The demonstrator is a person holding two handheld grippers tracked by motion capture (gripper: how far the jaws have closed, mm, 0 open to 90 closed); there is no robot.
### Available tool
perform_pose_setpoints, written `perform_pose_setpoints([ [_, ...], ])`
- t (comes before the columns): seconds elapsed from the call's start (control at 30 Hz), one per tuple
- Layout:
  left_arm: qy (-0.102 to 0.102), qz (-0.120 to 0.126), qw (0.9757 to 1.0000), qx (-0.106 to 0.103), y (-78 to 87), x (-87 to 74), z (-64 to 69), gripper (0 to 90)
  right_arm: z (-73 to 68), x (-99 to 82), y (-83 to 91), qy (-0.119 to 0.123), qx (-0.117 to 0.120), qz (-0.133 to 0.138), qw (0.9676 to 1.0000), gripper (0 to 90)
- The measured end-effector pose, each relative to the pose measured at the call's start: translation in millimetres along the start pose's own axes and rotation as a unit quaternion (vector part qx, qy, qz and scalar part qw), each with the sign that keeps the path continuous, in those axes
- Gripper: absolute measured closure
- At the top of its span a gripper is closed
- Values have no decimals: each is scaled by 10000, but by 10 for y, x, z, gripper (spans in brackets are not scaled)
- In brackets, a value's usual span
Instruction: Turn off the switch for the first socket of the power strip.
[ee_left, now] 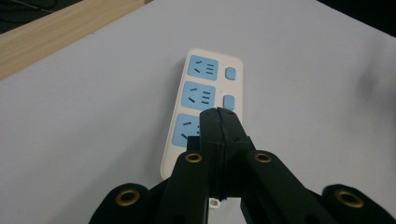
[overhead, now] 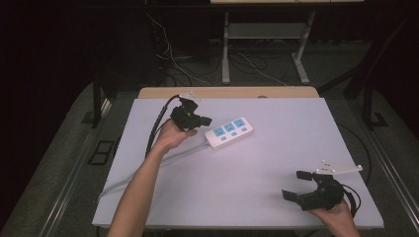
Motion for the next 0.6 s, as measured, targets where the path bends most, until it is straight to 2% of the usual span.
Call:
perform_pose_setpoints([
  [0.1,11,72,10000,-10,74,-14,19,889,-1,0,-5,2,3,-4,10000,5],
  [0.17,30,88,10000,-14,122,-27,34,826,0,1,-10,1,6,-2,10000,5],
  [0.23,104,152,9998,9,172,-32,41,722,1,-1,-15,-15,6,-13,10000,5],
  [0.3,212,199,9996,-61,222,-42,53,583,4,-1,-22,-8,11,-23,10000,5],
  [0.37,208,221,9994,-157,272,-67,73,460,4,0,-27,-3,12,-24,10000,6],
  [0.47,262,260,9991,-196,337,-107,100,308,-1,2,-25,-4,21,-20,10000,6],
  [0.57,402,254,9989,-27,400,-145,99,193,-1,2,-24,-8,22,-20,10000,5],
  [0.6,463,297,9985,-48,424,-154,112,146,-1,3,-24,-5,19,-19,10000,5],
])
Point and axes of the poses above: each handheld gripper's, and its own axes: y roughly backward along the jaws, x roughly out of its top, z roughly to its right, the point moved 9 cm from there along -y, roughly forward along the jaws, and after that the axes turned 8 degrees about -z, right-handed, at the moved point
